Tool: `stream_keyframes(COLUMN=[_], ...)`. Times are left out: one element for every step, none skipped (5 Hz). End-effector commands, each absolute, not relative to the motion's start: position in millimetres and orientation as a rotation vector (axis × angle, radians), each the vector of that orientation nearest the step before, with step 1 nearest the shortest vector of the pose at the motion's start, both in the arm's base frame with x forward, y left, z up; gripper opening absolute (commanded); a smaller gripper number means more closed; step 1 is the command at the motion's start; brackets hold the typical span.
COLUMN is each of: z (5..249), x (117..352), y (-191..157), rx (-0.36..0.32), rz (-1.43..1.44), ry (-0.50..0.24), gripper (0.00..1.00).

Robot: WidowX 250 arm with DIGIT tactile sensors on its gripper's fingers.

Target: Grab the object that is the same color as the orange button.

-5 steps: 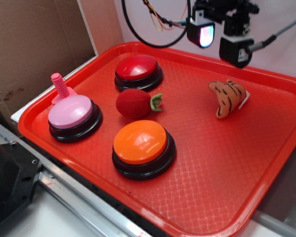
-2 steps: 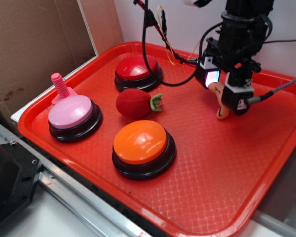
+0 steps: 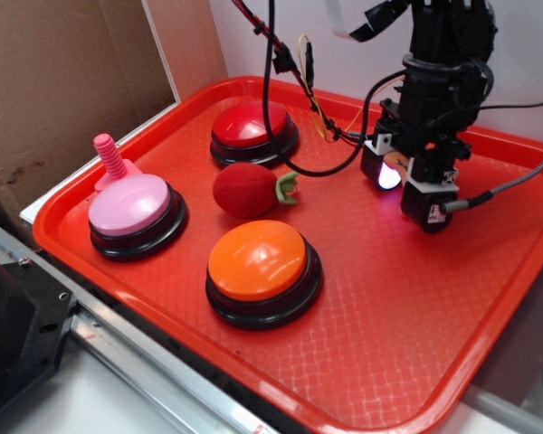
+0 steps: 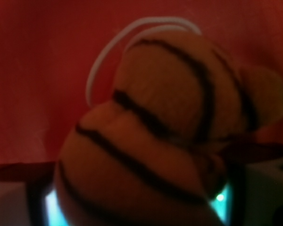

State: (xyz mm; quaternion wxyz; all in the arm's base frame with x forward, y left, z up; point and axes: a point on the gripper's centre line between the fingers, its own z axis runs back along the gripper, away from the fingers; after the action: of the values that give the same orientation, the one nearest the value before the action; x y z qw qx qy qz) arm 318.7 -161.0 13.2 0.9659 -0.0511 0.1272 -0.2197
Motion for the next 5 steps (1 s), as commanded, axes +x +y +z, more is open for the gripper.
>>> stream_keyframes(z=[86,135,183,235,283], x=[312,284,239,203,177], y=[-156,-144,-136,-121,-100], rx=[-0.106,-0.141,-0.091,-0.103,-0.083], rz=[-0.489,-0.434,-0.292,-0.236,-0.225], ry=[0.045,-0.058,-0.13,-0.103,-0.129], gripper=[0.0,0.0,0.0,0.0,0.0])
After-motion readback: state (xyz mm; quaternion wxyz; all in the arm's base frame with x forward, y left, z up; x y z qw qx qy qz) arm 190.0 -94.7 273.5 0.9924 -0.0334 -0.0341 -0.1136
